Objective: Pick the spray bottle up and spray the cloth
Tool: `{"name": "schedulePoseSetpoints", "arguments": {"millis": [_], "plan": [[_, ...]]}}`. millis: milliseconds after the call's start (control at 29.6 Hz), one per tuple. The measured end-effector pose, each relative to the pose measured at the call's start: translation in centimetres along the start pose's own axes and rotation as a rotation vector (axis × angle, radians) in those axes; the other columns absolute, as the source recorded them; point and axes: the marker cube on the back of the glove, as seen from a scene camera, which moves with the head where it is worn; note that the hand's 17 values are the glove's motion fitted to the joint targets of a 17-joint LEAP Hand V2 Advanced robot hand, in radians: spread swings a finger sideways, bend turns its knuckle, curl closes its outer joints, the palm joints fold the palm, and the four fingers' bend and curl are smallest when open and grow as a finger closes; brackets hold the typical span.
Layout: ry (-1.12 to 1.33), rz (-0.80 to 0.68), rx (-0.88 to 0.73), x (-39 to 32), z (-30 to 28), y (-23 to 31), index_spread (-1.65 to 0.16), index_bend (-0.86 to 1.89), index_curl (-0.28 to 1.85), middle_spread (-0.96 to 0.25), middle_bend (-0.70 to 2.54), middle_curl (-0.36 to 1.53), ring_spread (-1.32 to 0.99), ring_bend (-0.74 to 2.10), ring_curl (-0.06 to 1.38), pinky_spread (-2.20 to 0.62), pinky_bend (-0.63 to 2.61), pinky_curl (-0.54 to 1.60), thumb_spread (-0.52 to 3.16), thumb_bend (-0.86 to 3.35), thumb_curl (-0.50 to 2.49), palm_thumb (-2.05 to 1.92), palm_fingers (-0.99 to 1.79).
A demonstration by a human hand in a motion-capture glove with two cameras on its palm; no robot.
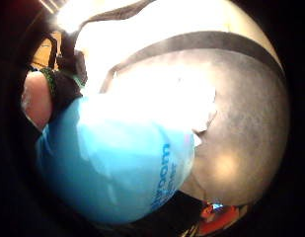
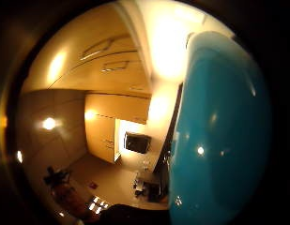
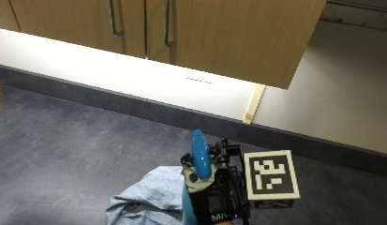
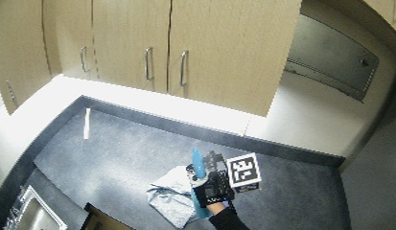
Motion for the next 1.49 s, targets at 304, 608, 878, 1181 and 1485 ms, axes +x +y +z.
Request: {"name": "schedulePoseSetpoints", "arguments": {"millis": [304,608,878,1181,1485], "plan": [[-0.071,0.026,0.060,-1.0,-0.6,2.0,-0.19,0.38,0.65,-0.05,0.49,0.57,-0.09,0.37,0.49,0.03,0.22,0.37,0.86,-0.02,0.83,1.17,1.23],[-0.018,0.009,0.076,-0.8,-0.7,1.5,-0.20,0.38,0.65,-0.05,0.50,0.57,-0.10,0.38,0.50,0.01,0.22,0.39,0.83,-0.01,0.84,1.16,1.22],[-0.019,-0.018,0.073,-0.9,1.1,-0.8,-0.20,0.38,0.65,-0.05,0.51,0.57,-0.10,0.39,0.50,0.00,0.22,0.40,0.80,-0.02,0.85,1.16,1.22],[-0.078,-0.055,0.041,-1.5,6.1,-3.3,-0.20,0.38,0.65,-0.06,0.52,0.57,-0.11,0.40,0.50,-0.01,0.21,0.41,0.79,-0.01,0.86,1.16,1.22],[-0.086,-0.037,0.056,0.0,6.4,-4.1,-0.20,0.38,0.65,-0.06,0.52,0.57,-0.11,0.40,0.50,-0.02,0.21,0.42,0.78,-0.01,0.87,1.16,1.22]]}}
